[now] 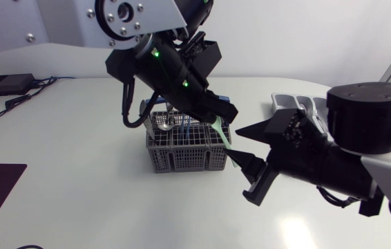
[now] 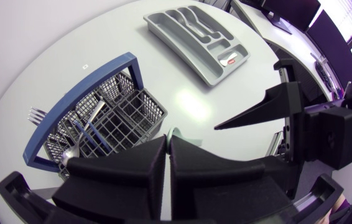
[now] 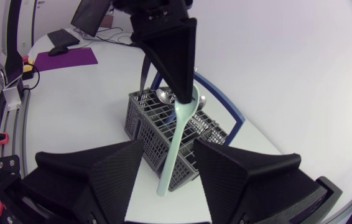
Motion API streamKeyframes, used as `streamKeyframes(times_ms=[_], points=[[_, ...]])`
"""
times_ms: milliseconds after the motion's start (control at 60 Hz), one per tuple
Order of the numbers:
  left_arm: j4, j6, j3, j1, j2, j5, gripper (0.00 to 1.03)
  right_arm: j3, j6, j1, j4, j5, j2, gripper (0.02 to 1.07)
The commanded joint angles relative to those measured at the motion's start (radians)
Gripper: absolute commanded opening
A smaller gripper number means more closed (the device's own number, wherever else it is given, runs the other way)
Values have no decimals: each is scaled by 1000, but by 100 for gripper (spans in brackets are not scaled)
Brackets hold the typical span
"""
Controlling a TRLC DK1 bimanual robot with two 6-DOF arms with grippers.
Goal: Unload the cutlery basket into the drawer organizer.
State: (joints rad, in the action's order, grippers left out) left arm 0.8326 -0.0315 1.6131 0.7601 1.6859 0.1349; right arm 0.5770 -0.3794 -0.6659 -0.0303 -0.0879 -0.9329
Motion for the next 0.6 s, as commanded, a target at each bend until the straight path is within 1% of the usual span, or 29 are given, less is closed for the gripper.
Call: streamKeyframes(times_ms=[0, 200, 300, 383, 433, 550, 583], points=[[-6, -33, 34, 2, 20, 12, 5, -16, -3, -27, 36, 34, -60, 61], [-21, -39, 28, 4, 14, 19, 5, 18, 23, -34, 93, 83, -147, 47], [-29, -39, 21, 4, 12, 19, 5, 37, 31, -35, 107, 97, -172, 46], [-35, -39, 16, 1, 12, 20, 5, 50, 39, -35, 107, 103, -181, 40], [-40, -39, 13, -1, 12, 20, 5, 55, 39, -35, 107, 106, -181, 38], [-50, -38, 2, -1, 12, 19, 5, 61, 39, -41, 101, 108, -179, 37], [-52, -38, -1, -2, 14, 19, 5, 61, 39, -44, 101, 111, -179, 31]])
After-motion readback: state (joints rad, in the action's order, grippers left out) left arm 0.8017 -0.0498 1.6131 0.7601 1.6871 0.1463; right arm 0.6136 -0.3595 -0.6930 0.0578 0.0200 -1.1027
